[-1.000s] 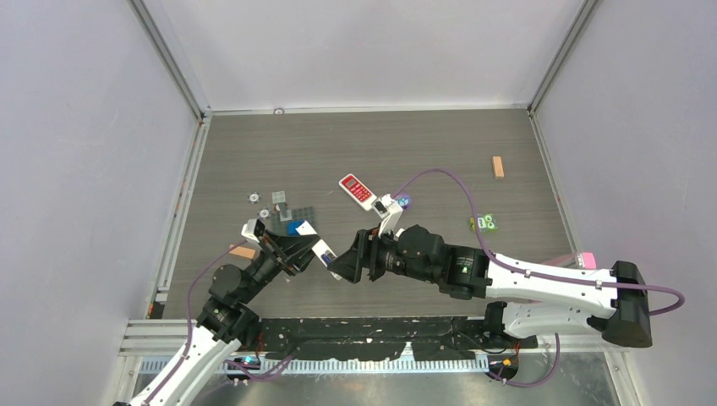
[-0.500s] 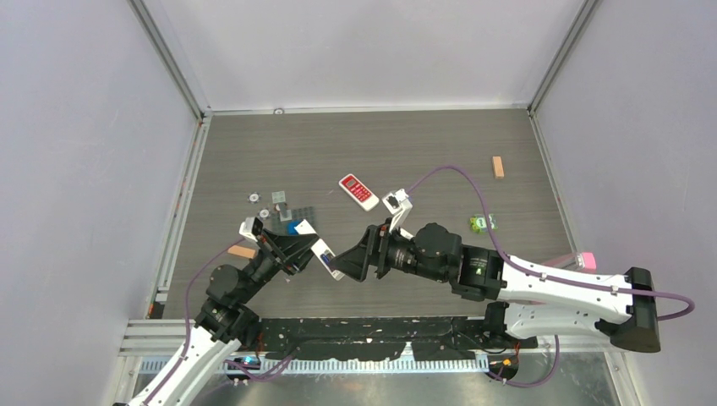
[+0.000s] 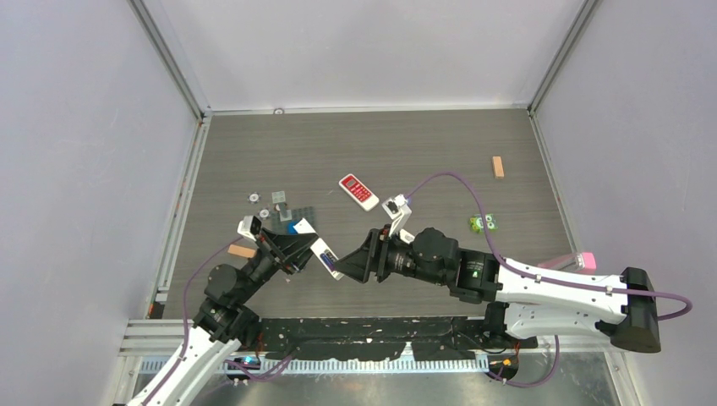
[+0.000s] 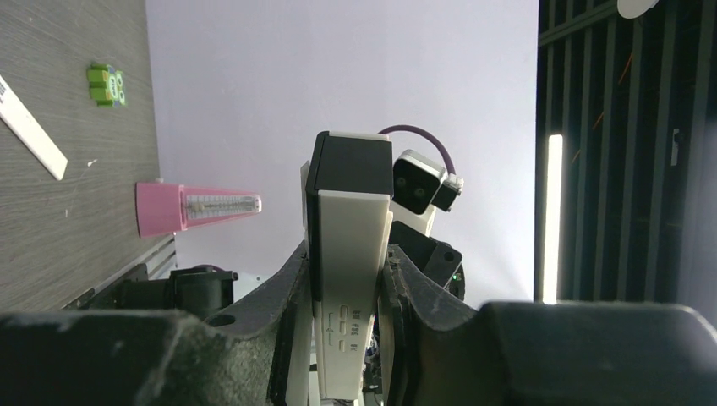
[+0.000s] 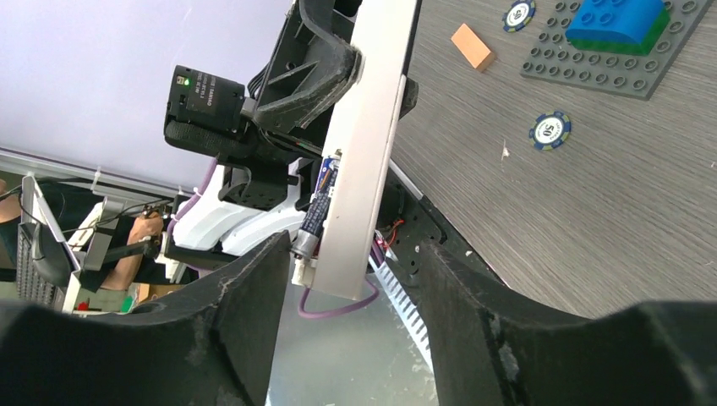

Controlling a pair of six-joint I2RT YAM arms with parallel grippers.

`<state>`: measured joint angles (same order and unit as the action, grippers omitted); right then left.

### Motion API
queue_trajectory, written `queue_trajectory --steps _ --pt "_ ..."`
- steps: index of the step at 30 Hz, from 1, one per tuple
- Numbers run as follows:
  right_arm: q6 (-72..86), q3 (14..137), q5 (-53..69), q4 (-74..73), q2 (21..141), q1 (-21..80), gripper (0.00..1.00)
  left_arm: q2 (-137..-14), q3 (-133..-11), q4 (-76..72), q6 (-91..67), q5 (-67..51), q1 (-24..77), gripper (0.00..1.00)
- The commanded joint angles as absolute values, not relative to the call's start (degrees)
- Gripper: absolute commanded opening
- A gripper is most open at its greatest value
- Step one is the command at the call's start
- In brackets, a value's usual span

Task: Load the batteries into the remote control
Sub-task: Load the battery into the remote control.

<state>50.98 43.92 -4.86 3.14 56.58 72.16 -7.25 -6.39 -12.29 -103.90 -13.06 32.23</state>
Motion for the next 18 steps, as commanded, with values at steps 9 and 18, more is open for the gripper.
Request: queue_trajectory --steps 9,18 --pt "52.00 43.39 -5.88 7.73 56.06 71.72 0.51 -7.74 -9.55 -14.68 -102.47 -13.92 32.17 0.09" --pt "52.16 45.58 -4.83 7.19 59.13 71.65 0.45 -8.23 -10.25 -15.33 -101.36 -14.99 32.17 0.05"
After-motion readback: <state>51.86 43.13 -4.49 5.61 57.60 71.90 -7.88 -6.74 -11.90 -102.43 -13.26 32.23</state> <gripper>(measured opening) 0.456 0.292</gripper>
